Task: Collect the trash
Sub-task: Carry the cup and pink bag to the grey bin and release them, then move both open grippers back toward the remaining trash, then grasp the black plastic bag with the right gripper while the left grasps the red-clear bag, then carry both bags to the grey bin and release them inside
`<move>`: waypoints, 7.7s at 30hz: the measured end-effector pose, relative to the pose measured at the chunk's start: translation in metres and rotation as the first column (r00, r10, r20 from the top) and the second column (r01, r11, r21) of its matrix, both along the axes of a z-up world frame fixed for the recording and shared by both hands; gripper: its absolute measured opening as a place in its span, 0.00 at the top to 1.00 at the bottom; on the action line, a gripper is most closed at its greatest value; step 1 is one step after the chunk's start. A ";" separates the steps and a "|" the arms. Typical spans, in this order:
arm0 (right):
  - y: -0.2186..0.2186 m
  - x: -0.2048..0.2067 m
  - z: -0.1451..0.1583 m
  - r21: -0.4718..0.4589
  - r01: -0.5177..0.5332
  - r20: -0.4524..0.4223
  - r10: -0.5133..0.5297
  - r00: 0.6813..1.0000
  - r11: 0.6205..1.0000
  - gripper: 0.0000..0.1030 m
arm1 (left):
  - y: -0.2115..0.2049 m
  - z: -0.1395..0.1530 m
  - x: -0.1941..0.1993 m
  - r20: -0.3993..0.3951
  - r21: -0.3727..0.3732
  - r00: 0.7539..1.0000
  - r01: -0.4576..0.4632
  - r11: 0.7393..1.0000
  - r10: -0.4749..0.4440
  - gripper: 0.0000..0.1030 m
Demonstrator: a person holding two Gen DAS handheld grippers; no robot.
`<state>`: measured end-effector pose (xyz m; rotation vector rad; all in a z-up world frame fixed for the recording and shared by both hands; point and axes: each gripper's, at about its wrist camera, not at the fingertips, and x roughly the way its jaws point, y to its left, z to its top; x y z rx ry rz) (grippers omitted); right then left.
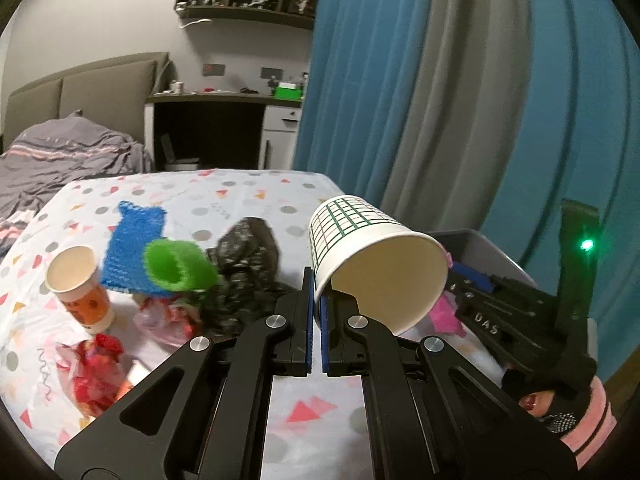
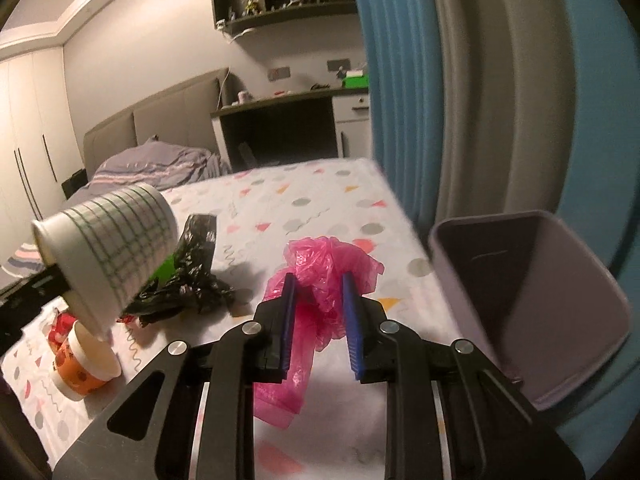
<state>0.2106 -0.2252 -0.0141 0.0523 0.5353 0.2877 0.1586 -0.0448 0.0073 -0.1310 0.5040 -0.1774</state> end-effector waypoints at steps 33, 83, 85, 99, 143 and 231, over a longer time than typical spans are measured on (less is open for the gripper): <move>-0.162 -0.005 0.003 0.005 0.350 0.069 -0.349 0.934 0.937 0.77 | -0.195 -0.036 0.112 -0.044 -0.049 0.922 0.383 0.922 -0.385 0.98; -0.181 -0.038 0.010 0.071 0.432 0.123 -0.438 0.891 0.899 0.42 | -0.229 -0.078 0.110 -0.114 0.058 0.909 0.409 0.911 -0.401 0.20; -0.180 -0.044 0.012 0.083 0.432 0.135 -0.439 0.888 0.898 0.37 | -0.213 -0.071 0.104 -0.093 0.052 0.928 0.365 0.929 -0.360 0.16; -0.108 -0.070 0.020 0.108 0.263 0.167 -0.278 0.946 0.959 0.22 | -0.065 -0.032 0.004 0.026 0.042 0.997 0.072 0.996 -0.073 0.06; 0.168 -0.042 -0.025 -0.095 -0.218 -0.012 0.218 0.976 0.971 0.42 | 0.188 -0.063 -0.105 -0.053 -0.012 0.920 -0.390 0.921 0.389 0.06; -0.070 -0.078 0.066 0.031 0.164 0.270 -0.166 0.948 0.986 0.96 | -0.044 0.027 -0.007 0.122 -0.003 0.972 0.202 0.979 -0.200 0.71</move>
